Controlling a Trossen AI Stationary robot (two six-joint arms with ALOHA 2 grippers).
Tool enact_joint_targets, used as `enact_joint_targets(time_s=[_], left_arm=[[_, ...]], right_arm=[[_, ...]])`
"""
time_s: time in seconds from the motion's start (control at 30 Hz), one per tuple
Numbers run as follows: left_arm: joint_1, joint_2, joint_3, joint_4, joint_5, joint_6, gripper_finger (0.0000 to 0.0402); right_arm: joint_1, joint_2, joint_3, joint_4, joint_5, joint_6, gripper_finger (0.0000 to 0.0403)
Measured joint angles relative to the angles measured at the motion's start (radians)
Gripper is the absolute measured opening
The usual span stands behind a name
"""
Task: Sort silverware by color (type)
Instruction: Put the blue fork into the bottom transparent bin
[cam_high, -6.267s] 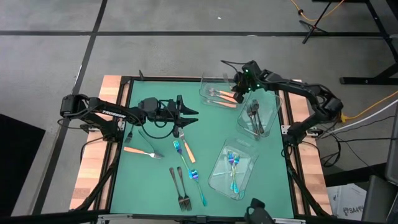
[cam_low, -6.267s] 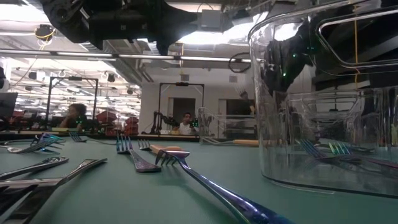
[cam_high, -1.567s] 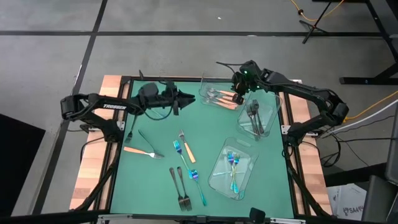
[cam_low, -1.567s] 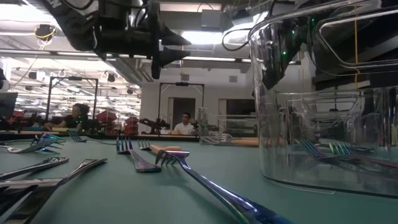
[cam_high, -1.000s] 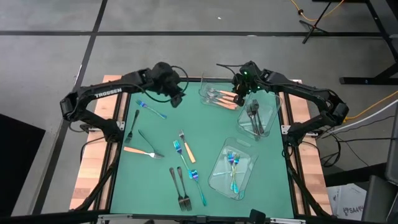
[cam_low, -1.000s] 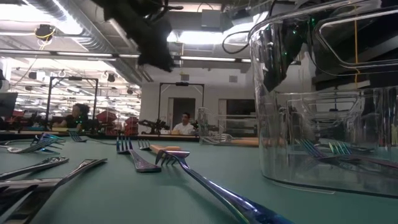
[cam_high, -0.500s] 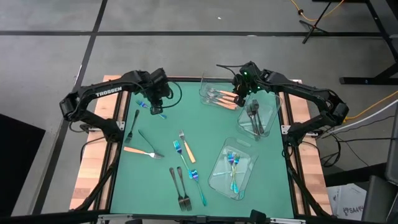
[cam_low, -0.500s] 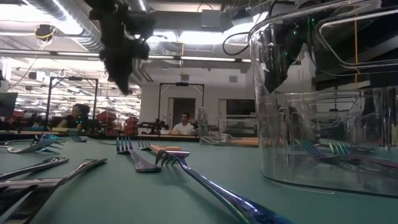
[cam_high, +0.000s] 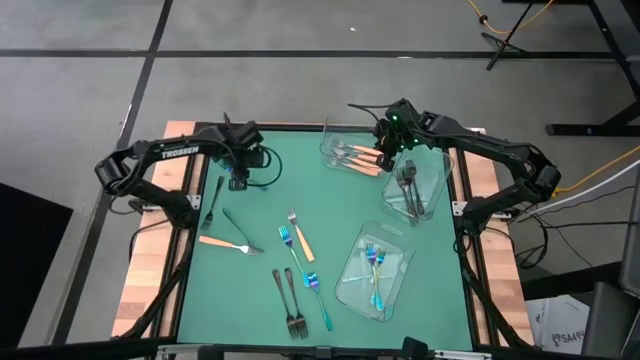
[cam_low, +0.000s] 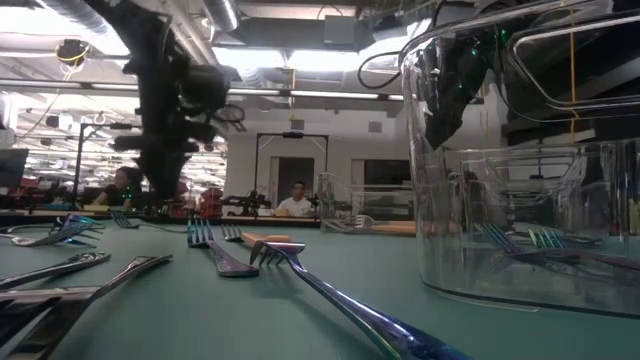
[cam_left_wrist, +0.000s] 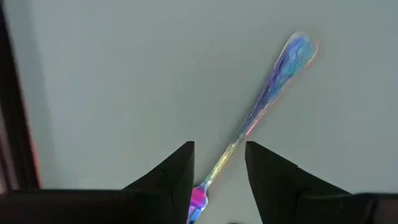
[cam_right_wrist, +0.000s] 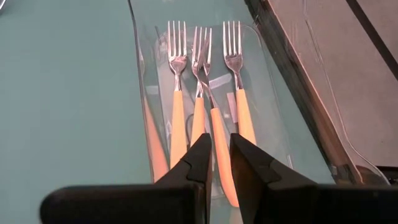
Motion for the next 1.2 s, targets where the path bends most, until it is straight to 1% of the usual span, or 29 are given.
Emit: enact_joint_targets(time_s=[0.17, 0.37, 0.53, 0.67, 0.97, 1.2], left_arm=[[0.024, 0.0, -0.065, 0.041, -0.001, 0.044, 0.0137], [0.054, 0.0, -0.102, 0.063, -0.005, 0.057, 0.0137], [0.076, 0.0, -0.139, 0.137, -0.004, 0.067, 0.0137], [0.091, 0.0, -0.157, 0.164, 0.005, 0.11, 0.0137], [0.131, 0.0, -0.187, 0.181, 0.009, 0.135, 0.0137], [0.185, -0.001, -0.205, 0.201, 0.08, 0.136, 0.0137]], right_arm=[[0.0, 0.0, 0.0, 0.0, 0.0, 0.0, 0.0046], [0.0, 0.0, 0.0, 0.001, 0.0, 0.0, 0.0046], [0.0, 0.0, 0.0, 0.001, 0.0, 0.0, 0.0046], [0.0, 0.0, 0.0, 0.001, 0.0, 0.0, 0.0046], [0.0, 0.0, 0.0, 0.001, 0.0, 0.0, 0.0046], [0.0, 0.0, 0.0, 0.001, 0.0, 0.0, 0.0046]])
